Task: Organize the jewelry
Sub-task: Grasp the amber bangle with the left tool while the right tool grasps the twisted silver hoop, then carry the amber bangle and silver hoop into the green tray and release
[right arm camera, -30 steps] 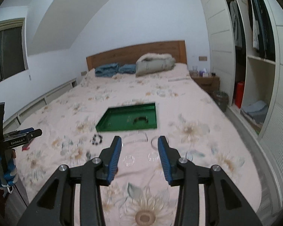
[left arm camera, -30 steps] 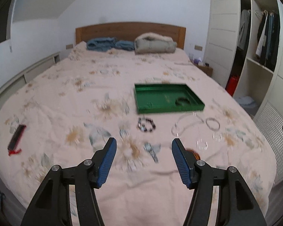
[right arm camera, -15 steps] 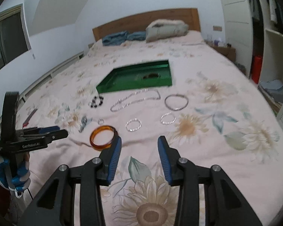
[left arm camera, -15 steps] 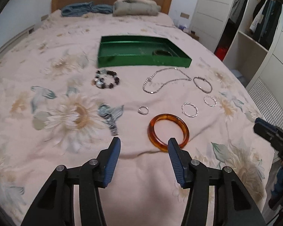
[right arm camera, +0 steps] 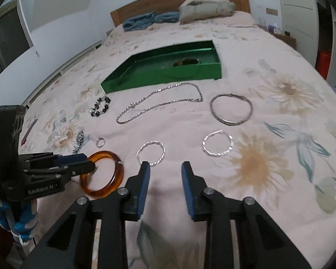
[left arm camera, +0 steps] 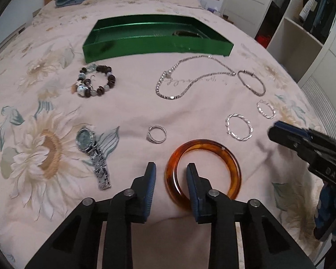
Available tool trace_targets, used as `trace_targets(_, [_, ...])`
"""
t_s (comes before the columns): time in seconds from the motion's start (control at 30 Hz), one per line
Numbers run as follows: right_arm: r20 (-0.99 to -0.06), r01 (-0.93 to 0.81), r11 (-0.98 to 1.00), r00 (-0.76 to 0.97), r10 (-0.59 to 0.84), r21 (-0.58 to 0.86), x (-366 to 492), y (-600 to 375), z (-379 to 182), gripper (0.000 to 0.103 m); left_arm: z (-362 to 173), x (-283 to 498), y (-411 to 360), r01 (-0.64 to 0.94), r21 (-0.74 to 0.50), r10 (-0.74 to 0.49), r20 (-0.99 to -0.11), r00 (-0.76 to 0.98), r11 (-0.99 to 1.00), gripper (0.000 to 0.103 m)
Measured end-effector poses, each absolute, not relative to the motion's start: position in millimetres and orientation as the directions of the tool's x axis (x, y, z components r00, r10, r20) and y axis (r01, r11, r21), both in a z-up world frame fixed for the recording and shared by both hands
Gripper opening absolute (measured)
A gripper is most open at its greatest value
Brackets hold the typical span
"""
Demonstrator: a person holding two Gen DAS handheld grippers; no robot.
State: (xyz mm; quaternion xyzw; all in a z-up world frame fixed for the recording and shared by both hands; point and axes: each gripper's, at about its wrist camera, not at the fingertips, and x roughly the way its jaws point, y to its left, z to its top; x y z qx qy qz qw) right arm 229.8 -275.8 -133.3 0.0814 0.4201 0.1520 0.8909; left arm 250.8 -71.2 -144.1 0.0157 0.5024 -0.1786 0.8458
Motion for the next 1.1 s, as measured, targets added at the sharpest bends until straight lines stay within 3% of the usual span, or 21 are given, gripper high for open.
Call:
trace_targets(0.67, [-0.885,-0.329,0.94,0.405,0.228,0.091,297.7,-230.1,-174.5,0.018,-162.1,254.1,-75.9,0.338,-0.143,-0.292,-0.847,0.445,0.93,0.012])
trace_targets(0.87, [-0.863,-0.315,0.948,0.465,0.196,0.046,291.4,-225.9,-173.6,0.006,-158.9,249.3,-78.1,0.312,-0.119,-0.266,-0.832,0.486,0.943,0.012])
trace_targets(1.1, [-0.791,-0.233,0.966,0.566,0.231,0.115,263.5,-245.2,-159.0,0.005,-150.2,241.2,-82.1,0.277,-0.081,-0.223,-0.818,0.53,0.957,0.011])
